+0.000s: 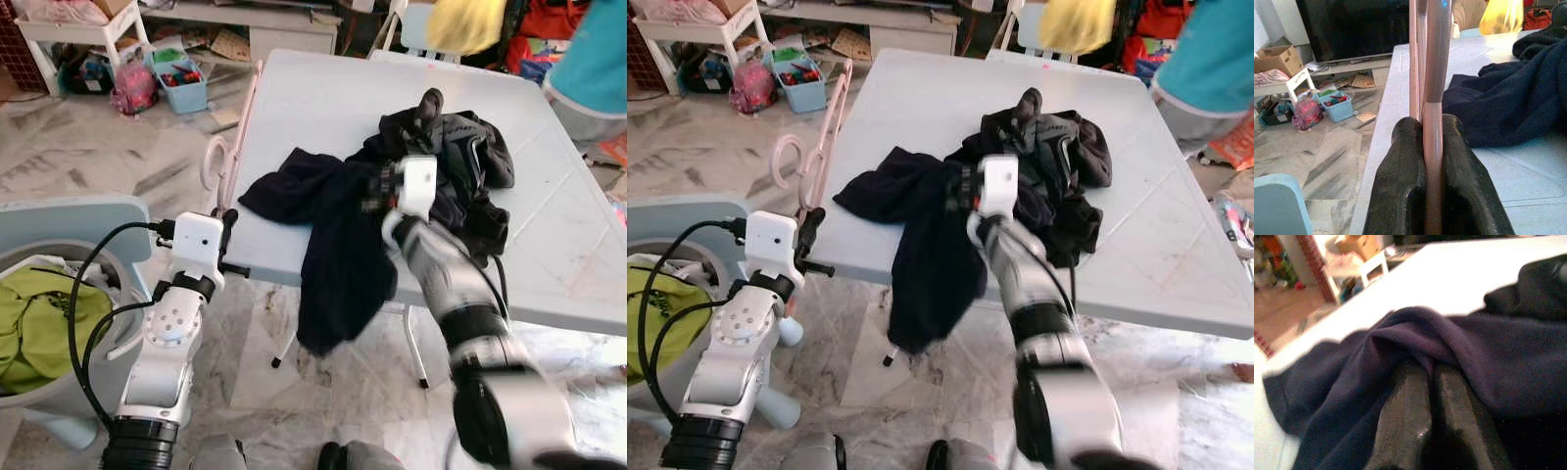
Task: Hang hanger
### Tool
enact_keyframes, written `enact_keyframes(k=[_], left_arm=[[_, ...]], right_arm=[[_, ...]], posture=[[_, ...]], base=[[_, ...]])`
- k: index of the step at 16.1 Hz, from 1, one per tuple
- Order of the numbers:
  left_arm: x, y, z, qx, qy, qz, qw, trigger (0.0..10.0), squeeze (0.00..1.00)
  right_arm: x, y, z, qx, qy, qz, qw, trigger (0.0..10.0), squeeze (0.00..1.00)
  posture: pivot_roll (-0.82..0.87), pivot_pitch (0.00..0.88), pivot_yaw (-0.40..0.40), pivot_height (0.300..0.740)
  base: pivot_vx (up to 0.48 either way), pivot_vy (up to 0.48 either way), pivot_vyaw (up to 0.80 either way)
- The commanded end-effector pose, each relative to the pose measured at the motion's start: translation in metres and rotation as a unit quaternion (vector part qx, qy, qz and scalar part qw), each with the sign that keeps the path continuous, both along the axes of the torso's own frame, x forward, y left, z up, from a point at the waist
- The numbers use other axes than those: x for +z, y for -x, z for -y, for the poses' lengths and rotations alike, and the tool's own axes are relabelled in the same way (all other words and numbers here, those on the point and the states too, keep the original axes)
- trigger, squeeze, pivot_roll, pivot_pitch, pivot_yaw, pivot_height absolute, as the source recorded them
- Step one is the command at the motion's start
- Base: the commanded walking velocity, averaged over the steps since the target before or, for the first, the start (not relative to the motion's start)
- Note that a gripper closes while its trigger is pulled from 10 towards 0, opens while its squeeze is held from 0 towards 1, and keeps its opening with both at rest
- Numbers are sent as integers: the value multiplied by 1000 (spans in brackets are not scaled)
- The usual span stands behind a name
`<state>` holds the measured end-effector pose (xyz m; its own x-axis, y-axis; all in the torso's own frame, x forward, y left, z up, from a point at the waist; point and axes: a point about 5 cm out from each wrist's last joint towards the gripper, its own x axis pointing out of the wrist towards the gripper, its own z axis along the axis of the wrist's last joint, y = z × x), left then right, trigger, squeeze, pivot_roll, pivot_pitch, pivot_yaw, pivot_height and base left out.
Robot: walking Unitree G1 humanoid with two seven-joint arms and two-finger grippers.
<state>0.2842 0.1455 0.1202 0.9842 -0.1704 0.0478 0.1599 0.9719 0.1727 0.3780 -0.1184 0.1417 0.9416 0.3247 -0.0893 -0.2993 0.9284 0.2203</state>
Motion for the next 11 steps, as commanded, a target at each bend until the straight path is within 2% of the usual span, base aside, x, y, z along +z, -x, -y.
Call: enact_keyframes(k=[1,2,4,5,6,7,8,9,10,11], left_arm=[[-2,1,3,-3,-3,-7,1000,10000,0],[-2,1,4,-3,-3,-7,1000,10000,0],[-1,0,6,-3,-2,-5,1000,10000,0],[-1,0,6,-3,-2,-5,1000,10000,0],[-1,0,5,-2,-3,-5,1000,10000,0],[-1,0,4,-1,-3,-5,1000,10000,0],[-1,-1,4,0,-3,-4,1000,10000,0],[-1,-1,5,0,-2,-3,1000,10000,0],[-1,-1,7,0,0,-3,1000,10000,0],[-1,-2,7,0,0,-2,1000,10000,0]], right_arm=[[10,-6,5,-26,-13,17,999,0,0],[33,-18,3,-56,-35,47,997,0,0],[67,-30,7,-94,-54,97,989,0,0],[88,-35,15,-126,-65,131,981,0,0],[121,-40,26,-151,-70,176,970,0,0],[133,-41,31,-159,-74,192,966,0,0],[161,-41,42,-180,-79,233,952,0,0],[177,-40,50,-192,-76,261,943,0,0],[184,-39,55,-201,-60,278,937,0,0],[181,-40,55,-199,-53,276,939,0,0]], posture=[[39,46,-94,740],[42,46,-95,740],[44,44,-96,740],[46,43,-97,740],[46,43,-97,740],[46,41,-98,740],[46,41,-98,740],[46,37,-102,740],[43,35,-105,740],[43,35,-105,740]], base=[[0,0,0],[0,0,0],[0,0,0],[0,0,0],[0,0,0],[0,0,0],[0,0,0],[0,0,0],[0,0,0],[0,0,0]])
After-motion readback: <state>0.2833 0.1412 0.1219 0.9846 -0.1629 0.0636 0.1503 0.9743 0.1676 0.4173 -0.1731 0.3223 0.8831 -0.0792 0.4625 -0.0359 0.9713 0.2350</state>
